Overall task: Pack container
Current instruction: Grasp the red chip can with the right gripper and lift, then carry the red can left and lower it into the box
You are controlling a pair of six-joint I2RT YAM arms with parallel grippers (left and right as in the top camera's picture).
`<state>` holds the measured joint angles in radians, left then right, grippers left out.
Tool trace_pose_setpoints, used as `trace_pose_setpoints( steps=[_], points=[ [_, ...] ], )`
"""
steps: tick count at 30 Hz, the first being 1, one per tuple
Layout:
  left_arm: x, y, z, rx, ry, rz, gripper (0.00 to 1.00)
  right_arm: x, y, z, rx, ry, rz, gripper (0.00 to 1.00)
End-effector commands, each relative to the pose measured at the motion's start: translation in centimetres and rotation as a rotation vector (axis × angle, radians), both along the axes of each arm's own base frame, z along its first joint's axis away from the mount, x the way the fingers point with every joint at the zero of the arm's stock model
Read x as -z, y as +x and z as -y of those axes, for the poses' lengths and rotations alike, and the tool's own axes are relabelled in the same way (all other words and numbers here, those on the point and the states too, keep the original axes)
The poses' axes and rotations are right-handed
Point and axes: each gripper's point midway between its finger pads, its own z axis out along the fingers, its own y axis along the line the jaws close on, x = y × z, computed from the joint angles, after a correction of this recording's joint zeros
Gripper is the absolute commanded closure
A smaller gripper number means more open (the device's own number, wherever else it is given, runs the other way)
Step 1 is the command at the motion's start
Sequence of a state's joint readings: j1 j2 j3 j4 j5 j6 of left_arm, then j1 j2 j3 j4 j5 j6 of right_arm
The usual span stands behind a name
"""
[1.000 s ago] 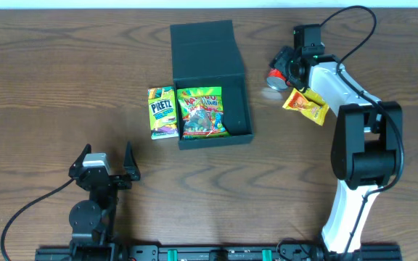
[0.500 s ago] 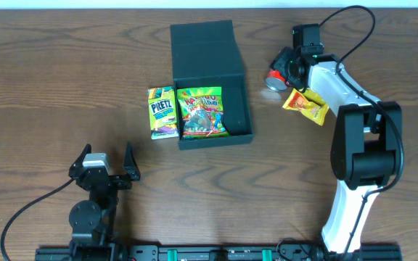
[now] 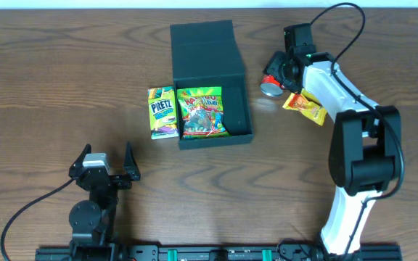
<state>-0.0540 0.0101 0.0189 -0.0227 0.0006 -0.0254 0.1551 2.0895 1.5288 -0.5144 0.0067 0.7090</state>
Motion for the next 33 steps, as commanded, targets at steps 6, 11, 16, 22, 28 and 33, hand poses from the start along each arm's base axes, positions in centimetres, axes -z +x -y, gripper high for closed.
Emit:
trace_pose_setpoints(
  steps=[6, 11, 16, 22, 28, 33],
  points=[
    [1.9, -0.1, -0.2, -0.011, 0.008, -0.062, 0.05, -5.7, -1.1, -2.0, -0.140, -0.049, 0.080, 0.44],
    [1.9, -0.1, -0.2, -0.011, 0.008, -0.062, 0.05, -7.7, -2.8, -3.2, -0.200, -0.069, 0.077, 0.46],
    [1.9, -0.1, -0.2, -0.011, 0.008, -0.062, 0.05, -9.9, -5.1, -3.9, -0.240, -0.114, 0.069, 0.44],
    [1.9, -0.1, -0.2, -0.011, 0.008, -0.062, 0.05, -11.6, -8.5, -6.1, -0.311, -0.119, 0.032, 0.44],
    [1.9, -0.1, -0.2, -0.011, 0.008, -0.062, 0.05, -12.0, -11.1, -9.9, -0.417, -0.123, 0.021, 0.44],
    [1.9, -0.1, -0.2, -0.011, 0.008, -0.062, 0.05, -11.5, -12.6, -12.6, -0.482, -0.171, 0.023, 0.44]
  ],
)
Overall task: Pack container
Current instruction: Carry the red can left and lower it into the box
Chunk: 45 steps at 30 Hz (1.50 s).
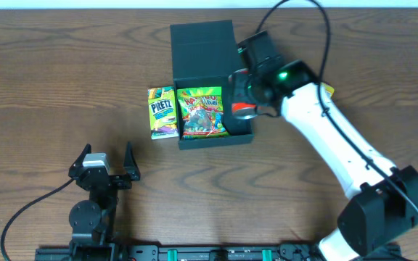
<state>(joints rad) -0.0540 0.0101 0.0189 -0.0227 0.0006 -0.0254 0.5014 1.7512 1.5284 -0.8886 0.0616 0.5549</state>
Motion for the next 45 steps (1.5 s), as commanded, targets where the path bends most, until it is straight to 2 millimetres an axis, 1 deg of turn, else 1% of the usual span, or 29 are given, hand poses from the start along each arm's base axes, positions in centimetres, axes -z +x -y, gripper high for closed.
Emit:
trace_pose_setpoints(
  steps=[1, 3, 5, 9, 14, 19, 23, 25, 29, 31, 42, 45],
  points=[
    [1.9, -0.1, -0.2, -0.011, 0.008, -0.061, 0.05, -0.3, -0.8, -1.0, -0.035, -0.044, 0.033, 0.44],
    [1.9, -0.1, -0.2, -0.011, 0.008, -0.061, 0.05, 0.1, -1.0, -1.3, -0.045, -0.054, 0.036, 0.43],
    [1.9, -0.1, -0.2, -0.011, 0.008, -0.062, 0.05, 0.9, -1.1, -1.5, -0.049, -0.055, 0.032, 0.43],
    [1.9, -0.1, -0.2, -0.011, 0.008, -0.062, 0.05, 2.9, -1.2, -1.3, -0.048, -0.067, 0.017, 0.40],
    [1.9, -0.1, -0.2, -0.011, 0.008, -0.061, 0.05, 5.6, -1.4, -1.3, -0.031, -0.058, 0.000, 0.40],
    [1.9, -0.1, -0.2, -0.011, 0.008, -0.062, 0.05, 7.6, -1.4, -1.4, -0.029, -0.067, -0.020, 0.39],
    [1.9, -0.1, -0.2, -0.011, 0.008, -0.062, 0.05, 9.2, -1.2, -2.0, -0.039, -0.059, -0.045, 0.39],
    [1.9, -0.1, -0.2, -0.011, 0.008, -0.062, 0.05, 9.7, -1.2, -2.0, -0.039, -0.065, -0.053, 0.37],
    [1.9, -0.1, -0.2, -0.011, 0.007, -0.061, 0.05, 9.9, -1.3, -1.9, -0.047, -0.071, -0.056, 0.33],
    [1.9, -0.1, -0.2, -0.011, 0.008, -0.062, 0.05, 9.9, -1.3, -1.9, -0.047, -0.071, -0.056, 0.27],
    [1.8, -0.1, -0.2, -0.011, 0.007, -0.061, 0.05, 9.9, -1.3, -1.6, -0.044, -0.088, -0.052, 0.27],
    [1.9, -0.1, -0.2, -0.011, 0.008, -0.062, 0.05, 9.3, -0.9, -1.2, -0.031, -0.110, -0.025, 0.30]
  ],
)
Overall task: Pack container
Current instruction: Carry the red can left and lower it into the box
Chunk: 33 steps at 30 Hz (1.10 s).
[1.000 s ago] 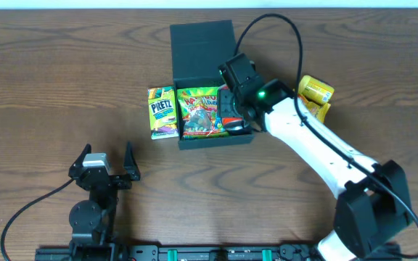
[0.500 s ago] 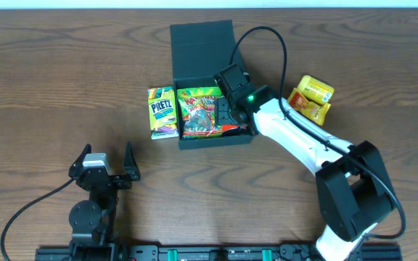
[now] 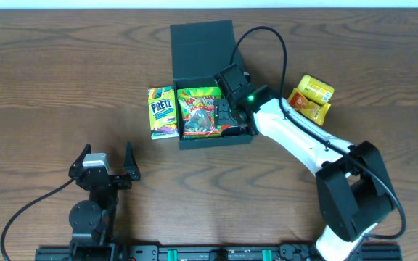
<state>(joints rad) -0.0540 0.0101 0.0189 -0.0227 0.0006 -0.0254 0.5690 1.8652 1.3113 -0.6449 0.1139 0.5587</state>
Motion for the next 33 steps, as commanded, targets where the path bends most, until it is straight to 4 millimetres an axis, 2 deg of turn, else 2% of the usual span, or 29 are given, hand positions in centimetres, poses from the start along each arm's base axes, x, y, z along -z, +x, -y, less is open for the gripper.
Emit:
trace_pose_setpoints(
  steps=[1, 3, 11, 15, 16, 18, 19, 21, 23, 26, 30, 33],
  points=[
    [1.9, -0.1, -0.2, -0.011, 0.008, -0.062, 0.04, -0.7, 0.3, 0.5, 0.014, -0.033, 0.038, 0.33],
    [1.9, -0.1, -0.2, -0.011, 0.008, -0.062, 0.05, -1.3, 0.5, 0.9, 0.020, -0.045, 0.059, 0.43],
    [1.9, -0.1, -0.2, -0.011, 0.008, -0.062, 0.05, -2.9, 0.5, 1.4, 0.003, -0.069, 0.098, 0.42],
    [1.9, -0.1, -0.2, -0.011, 0.008, -0.061, 0.05, -4.4, 0.4, 1.1, -0.003, -0.050, 0.127, 0.43],
    [1.9, -0.1, -0.2, -0.011, 0.008, -0.062, 0.05, -4.9, 0.2, 1.0, -0.007, -0.040, 0.134, 0.46],
    [1.9, -0.1, -0.2, -0.011, 0.008, -0.062, 0.05, -6.0, -0.3, 0.6, -0.020, -0.021, 0.143, 0.63],
    [1.9, -0.1, -0.2, -0.011, 0.008, -0.062, 0.05, -6.5, -0.7, 0.5, -0.028, -0.017, 0.144, 0.79],
    [1.9, -0.1, -0.2, -0.011, 0.008, -0.062, 0.05, -6.9, -1.5, 0.3, -0.044, -0.020, 0.138, 0.97],
    [1.9, -0.1, -0.2, -0.011, 0.008, -0.062, 0.05, -6.7, -2.6, 0.1, -0.064, -0.030, 0.109, 0.99],
    [1.9, -0.1, -0.2, -0.011, 0.008, -0.062, 0.05, -5.0, -3.2, -0.1, -0.057, -0.039, 0.070, 0.98],
    [1.9, -0.1, -0.2, -0.011, 0.008, -0.062, 0.05, -2.6, -2.5, 0.3, -0.044, -0.054, 0.074, 0.99],
    [1.9, -0.1, -0.2, -0.011, 0.008, -0.061, 0.05, -2.0, -1.8, 0.6, -0.029, -0.065, 0.085, 0.99]
  ],
)
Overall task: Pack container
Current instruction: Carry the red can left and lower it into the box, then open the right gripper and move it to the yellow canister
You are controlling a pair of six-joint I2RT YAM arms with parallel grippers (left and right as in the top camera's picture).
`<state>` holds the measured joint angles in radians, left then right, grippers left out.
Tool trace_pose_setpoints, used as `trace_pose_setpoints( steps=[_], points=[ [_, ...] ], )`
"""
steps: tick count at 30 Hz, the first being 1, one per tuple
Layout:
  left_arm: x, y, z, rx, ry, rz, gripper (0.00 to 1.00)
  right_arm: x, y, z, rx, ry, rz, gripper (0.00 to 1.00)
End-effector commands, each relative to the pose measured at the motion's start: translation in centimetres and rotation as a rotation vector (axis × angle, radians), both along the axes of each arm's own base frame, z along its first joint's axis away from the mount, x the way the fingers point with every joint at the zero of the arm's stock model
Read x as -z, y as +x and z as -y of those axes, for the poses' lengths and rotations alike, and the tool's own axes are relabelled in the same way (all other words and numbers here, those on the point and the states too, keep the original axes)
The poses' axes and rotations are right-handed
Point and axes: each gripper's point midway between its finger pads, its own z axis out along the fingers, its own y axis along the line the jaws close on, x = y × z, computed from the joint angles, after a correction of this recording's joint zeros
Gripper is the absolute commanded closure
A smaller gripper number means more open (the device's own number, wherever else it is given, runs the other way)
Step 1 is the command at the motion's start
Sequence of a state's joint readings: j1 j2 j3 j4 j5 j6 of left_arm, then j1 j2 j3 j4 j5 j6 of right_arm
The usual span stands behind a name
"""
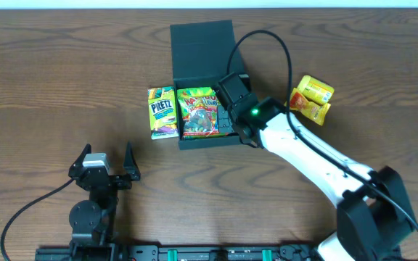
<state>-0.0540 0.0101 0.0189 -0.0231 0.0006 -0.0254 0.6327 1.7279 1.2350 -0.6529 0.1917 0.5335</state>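
Note:
A dark green box (212,141) stands open at mid-table, its lid (202,47) folded back. A colourful gummy bag (199,112) lies in its left half. My right gripper (232,117) reaches down into the right half, and the wrist hides its fingers and whatever lies beneath. No red can shows. A Pretz box (162,112) rests against the box's left wall, outside it. A yellow snack packet (312,98) lies to the right of the box. My left gripper (106,164) is parked open near the front left, holding nothing.
The right arm (318,163) stretches diagonally from the front right corner to the box. A black cable (263,36) arches over the box's right side. The left arm's base (87,216) and its cable sit at the front left.
The right wrist has shifted slightly within the box's right half, and the red that showed at the box's front edge is gone from sight. The left arm is unmoved.
The right gripper was first at a red can beside the yellow packet, right of the box. Then it held the can over the box's right edge. Later it was down inside the right half, where it still is.

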Motion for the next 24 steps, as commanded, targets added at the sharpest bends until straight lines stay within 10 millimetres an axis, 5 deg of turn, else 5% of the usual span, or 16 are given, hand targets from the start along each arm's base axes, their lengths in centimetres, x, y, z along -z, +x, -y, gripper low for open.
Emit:
trace_pose_setpoints(
  steps=[1, 10, 18, 24],
  points=[
    [1.8, -0.1, -0.2, -0.011, 0.008, -0.061, 0.05, 1.2, 0.7, 0.8, 0.037, -0.032, 0.006, 0.99],
    [1.9, -0.1, -0.2, -0.011, 0.008, -0.061, 0.05, 2.2, 2.4, 0.9, 0.040, -0.062, 0.050, 0.99],
    [1.9, -0.1, -0.2, -0.011, 0.007, -0.061, 0.05, 4.2, 1.9, 1.2, 0.036, -0.101, -0.001, 0.99],
    [1.8, -0.1, -0.2, -0.011, 0.008, -0.061, 0.05, 2.3, 2.2, 1.1, 0.039, -0.071, 0.039, 0.99]
  ],
)
